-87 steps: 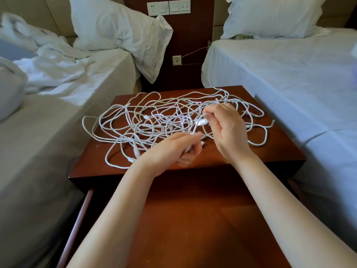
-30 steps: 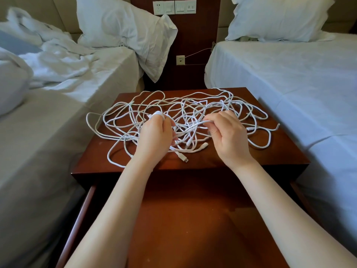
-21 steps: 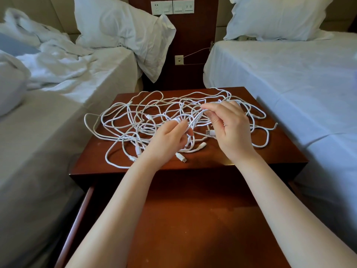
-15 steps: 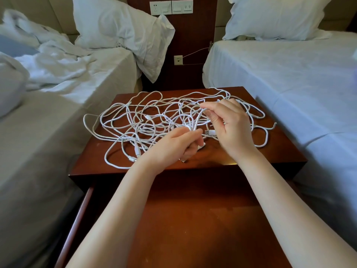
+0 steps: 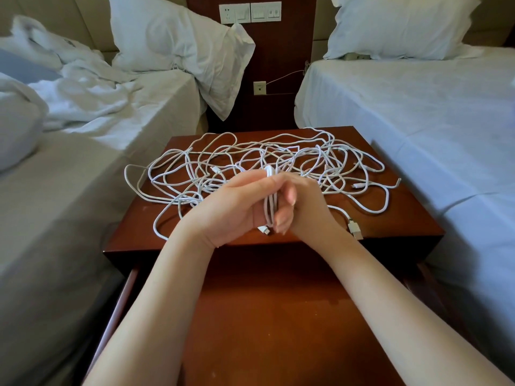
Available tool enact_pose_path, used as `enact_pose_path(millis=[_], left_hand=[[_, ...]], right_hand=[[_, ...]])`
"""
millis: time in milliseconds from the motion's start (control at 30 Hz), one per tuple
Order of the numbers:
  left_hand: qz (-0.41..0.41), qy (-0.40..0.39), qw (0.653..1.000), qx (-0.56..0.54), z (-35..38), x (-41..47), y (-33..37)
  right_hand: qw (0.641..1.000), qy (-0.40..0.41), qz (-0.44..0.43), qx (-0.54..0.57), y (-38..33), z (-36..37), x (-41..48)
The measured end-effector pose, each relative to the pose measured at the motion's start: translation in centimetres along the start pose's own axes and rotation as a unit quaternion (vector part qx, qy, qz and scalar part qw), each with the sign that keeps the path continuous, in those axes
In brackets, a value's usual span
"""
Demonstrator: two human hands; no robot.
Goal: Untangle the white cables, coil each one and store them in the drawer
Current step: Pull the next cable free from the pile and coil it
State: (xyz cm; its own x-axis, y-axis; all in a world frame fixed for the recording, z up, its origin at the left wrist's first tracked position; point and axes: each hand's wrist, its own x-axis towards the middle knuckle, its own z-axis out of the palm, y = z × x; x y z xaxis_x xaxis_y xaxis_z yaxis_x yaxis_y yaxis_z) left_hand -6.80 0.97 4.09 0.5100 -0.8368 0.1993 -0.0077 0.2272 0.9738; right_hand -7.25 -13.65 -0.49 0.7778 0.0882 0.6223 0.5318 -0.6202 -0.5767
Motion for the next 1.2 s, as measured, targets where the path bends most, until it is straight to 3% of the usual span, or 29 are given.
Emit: enact_pose_path(millis=[100, 267, 433, 633, 767, 867, 1200], left_hand=[[0.027, 0.042, 0.999, -0.015, -0.2, -0.1, 0.2], [0.057, 0.166, 0.984, -0.038, -0.6, 0.1, 0.1], [0.090, 0.339, 0.933, -0.075, -1.4, 0.5, 0.0], [0.121, 0.464, 0.877, -0.034, -1.4, 1.4, -0.7], [0.154, 0.496, 0.848, -0.104, -2.3, 1.2, 0.0], [0.152, 0.505, 0.844, -0.098, -2.5, 1.1, 0.3], [0.058, 0.498, 0.850, 0.161, -2.5, 0.7, -1.0]], right_hand=[[0.996, -0.065, 0.063, 0.002, -0.3, 0.7, -0.7], [0.995, -0.088, 0.004, -0.040, -0.6, 1.7, -1.3], [0.992, -0.098, -0.027, -0.081, -0.3, 2.4, -1.3], [0.987, -0.099, -0.018, -0.123, 0.2, 2.1, -1.3], [0.990, -0.036, -0.024, -0.133, 1.2, 1.7, -1.3], [0.988, 0.021, -0.014, -0.152, 1.6, 1.7, -1.4], [0.984, 0.123, 0.101, -0.080, 2.2, 0.1, -0.5]])
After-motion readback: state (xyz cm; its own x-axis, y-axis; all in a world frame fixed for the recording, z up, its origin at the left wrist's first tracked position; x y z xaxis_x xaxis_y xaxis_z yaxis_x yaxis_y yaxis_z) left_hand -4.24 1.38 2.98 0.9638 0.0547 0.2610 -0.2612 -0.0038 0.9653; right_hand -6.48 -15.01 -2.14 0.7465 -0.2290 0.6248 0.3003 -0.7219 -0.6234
